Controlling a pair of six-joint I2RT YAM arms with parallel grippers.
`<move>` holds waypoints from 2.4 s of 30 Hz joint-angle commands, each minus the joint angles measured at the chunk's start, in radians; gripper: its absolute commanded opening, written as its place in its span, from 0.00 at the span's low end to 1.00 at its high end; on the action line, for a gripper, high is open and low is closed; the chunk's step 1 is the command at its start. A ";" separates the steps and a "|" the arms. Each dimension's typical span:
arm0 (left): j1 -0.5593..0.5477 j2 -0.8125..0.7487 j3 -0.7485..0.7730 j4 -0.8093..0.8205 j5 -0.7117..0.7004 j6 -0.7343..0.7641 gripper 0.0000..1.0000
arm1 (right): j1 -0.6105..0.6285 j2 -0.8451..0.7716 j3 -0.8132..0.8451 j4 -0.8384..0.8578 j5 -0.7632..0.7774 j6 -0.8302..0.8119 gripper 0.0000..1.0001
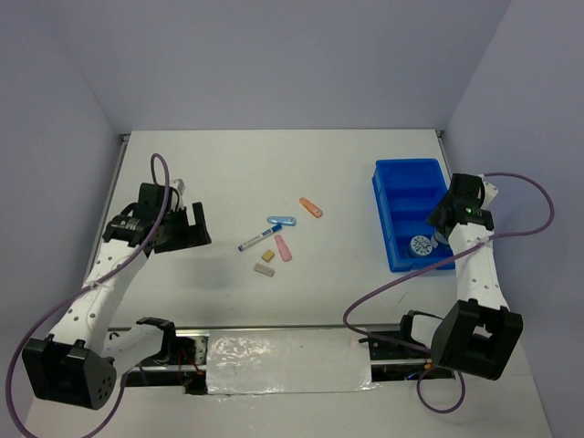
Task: Sort the stationery into containers
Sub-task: Place the stationery in the storage box, then pick up the pen from the center of the board.
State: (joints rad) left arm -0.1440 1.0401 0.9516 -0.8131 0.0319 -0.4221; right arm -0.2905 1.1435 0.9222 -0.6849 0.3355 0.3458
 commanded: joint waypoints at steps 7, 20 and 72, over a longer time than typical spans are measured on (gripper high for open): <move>-0.012 0.005 -0.013 0.048 0.031 0.005 0.99 | 0.011 0.007 0.009 0.051 0.097 -0.021 0.25; -0.031 0.049 -0.001 0.068 0.030 0.008 0.99 | 0.014 0.032 -0.013 0.058 0.043 0.001 0.38; -0.034 0.155 0.055 0.017 -0.156 -0.010 0.99 | 0.814 1.116 0.871 0.029 -0.269 -0.347 0.52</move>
State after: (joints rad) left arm -0.1757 1.1915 1.0012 -0.8005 -0.1093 -0.4473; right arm 0.5499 2.2299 1.7557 -0.6399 0.1108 0.0071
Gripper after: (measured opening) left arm 0.994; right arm 0.531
